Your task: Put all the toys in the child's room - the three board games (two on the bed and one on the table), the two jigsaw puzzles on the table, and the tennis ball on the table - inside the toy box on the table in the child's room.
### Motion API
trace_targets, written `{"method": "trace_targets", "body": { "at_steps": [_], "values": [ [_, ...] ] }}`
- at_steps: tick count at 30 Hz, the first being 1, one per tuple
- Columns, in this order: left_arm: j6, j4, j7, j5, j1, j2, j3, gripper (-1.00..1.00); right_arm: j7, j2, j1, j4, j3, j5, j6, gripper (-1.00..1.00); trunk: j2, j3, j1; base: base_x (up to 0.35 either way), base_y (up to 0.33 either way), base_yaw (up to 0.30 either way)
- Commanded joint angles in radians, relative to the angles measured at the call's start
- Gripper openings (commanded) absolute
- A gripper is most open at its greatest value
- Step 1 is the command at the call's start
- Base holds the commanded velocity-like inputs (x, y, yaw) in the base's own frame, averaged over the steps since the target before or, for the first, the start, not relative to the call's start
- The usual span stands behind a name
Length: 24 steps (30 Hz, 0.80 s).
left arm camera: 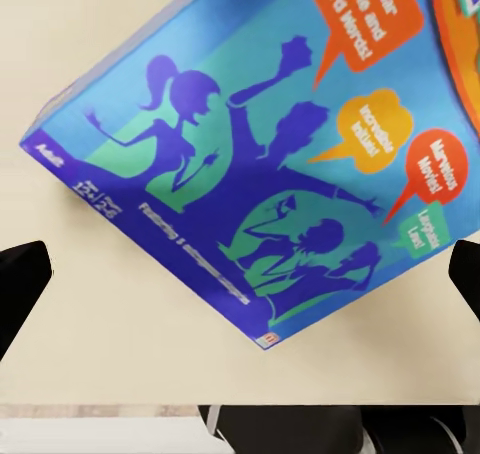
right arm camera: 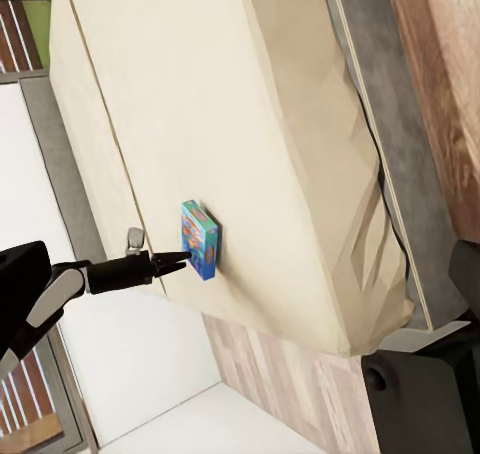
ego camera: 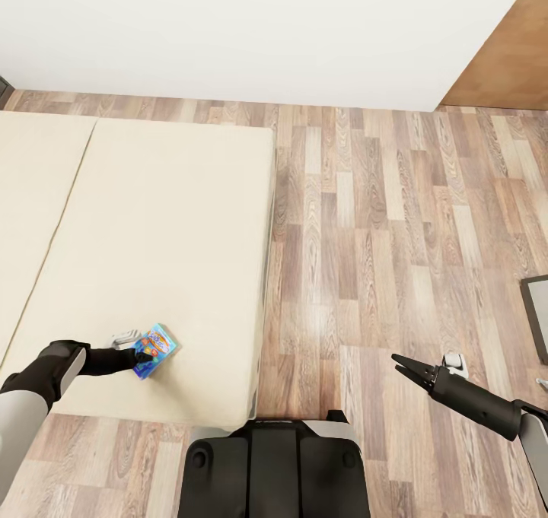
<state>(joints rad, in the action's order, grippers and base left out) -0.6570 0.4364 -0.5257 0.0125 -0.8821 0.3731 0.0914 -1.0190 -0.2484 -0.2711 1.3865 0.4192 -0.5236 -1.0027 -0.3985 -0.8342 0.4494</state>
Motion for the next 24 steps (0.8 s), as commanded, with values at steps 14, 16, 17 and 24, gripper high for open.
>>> {"method": "trace_targets", "body": {
  "at_steps": [14,16,17,24],
  "values": [
    [-0.033,0.001,0.018,0.001,-0.047,-0.001,0.007,1.00,-0.004,0.000,0.000,0.000,0.001,0.001,-0.003,1.00,-0.001,-0.001,0.001,0.000,0.000,0.000],
    [-0.038,0.001,0.022,0.001,-0.052,-0.001,0.008,1.00,-0.004,0.000,0.000,0.000,0.001,0.001,-0.003,1.00,-0.001,-0.001,0.001,0.000,0.000,0.000],
    [-0.040,0.001,0.025,0.001,-0.054,-0.001,0.008,1.00,-0.004,0.000,0.000,0.000,0.001,0.001,-0.003,1.00,-0.001,-0.001,0.001,0.000,0.000,0.000],
    [-0.045,0.001,0.059,0.002,-0.066,-0.005,0.009,1.00,-0.004,0.000,0.000,0.000,0.001,0.002,-0.002,1.00,-0.001,-0.001,0.001,0.000,0.000,0.000]
  ]
}}
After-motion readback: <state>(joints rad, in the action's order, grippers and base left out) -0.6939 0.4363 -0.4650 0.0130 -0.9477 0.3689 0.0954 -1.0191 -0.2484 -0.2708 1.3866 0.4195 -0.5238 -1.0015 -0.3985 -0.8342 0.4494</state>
